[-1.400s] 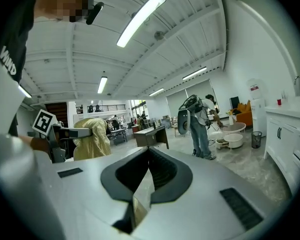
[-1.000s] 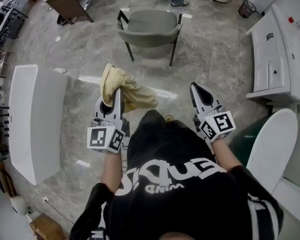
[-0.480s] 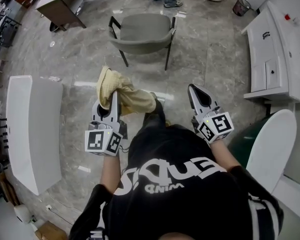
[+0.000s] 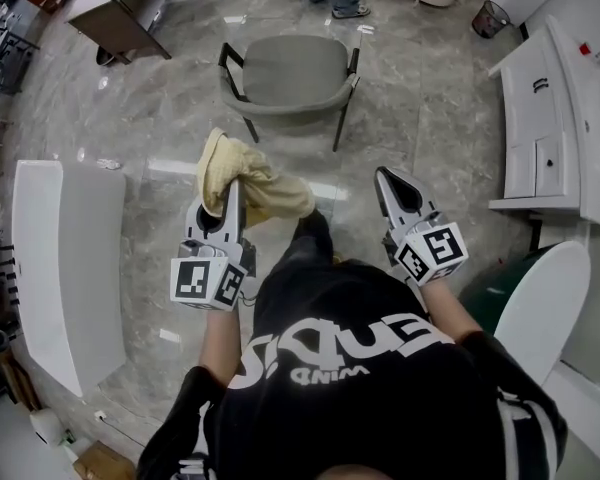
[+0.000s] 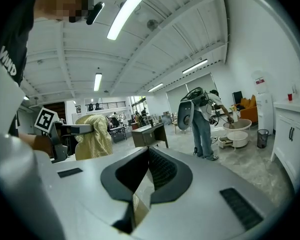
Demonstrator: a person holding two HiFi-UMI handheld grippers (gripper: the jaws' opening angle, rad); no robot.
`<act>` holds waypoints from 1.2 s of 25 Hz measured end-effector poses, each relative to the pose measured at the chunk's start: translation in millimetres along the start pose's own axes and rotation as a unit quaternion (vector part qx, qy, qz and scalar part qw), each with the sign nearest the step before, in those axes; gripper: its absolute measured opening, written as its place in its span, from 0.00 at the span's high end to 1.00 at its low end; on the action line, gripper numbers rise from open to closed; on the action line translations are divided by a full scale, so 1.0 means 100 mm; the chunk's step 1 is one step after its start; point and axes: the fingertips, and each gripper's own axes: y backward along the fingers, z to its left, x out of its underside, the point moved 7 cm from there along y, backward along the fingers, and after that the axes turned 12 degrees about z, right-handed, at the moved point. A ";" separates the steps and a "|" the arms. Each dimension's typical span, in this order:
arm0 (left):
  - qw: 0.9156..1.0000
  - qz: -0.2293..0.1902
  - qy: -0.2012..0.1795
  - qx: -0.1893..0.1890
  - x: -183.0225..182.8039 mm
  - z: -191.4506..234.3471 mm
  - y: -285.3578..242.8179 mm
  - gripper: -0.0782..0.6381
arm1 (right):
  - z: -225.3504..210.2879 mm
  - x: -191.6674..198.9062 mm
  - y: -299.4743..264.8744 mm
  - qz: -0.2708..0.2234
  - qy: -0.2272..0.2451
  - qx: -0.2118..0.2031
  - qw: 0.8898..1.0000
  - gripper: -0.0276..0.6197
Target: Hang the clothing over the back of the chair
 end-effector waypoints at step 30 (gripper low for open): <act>1.000 -0.004 -0.012 0.008 -0.58 0.62 -1.17 0.81 | -0.67 -0.86 -1.18 -0.006 0.009 0.001 1.000 0.94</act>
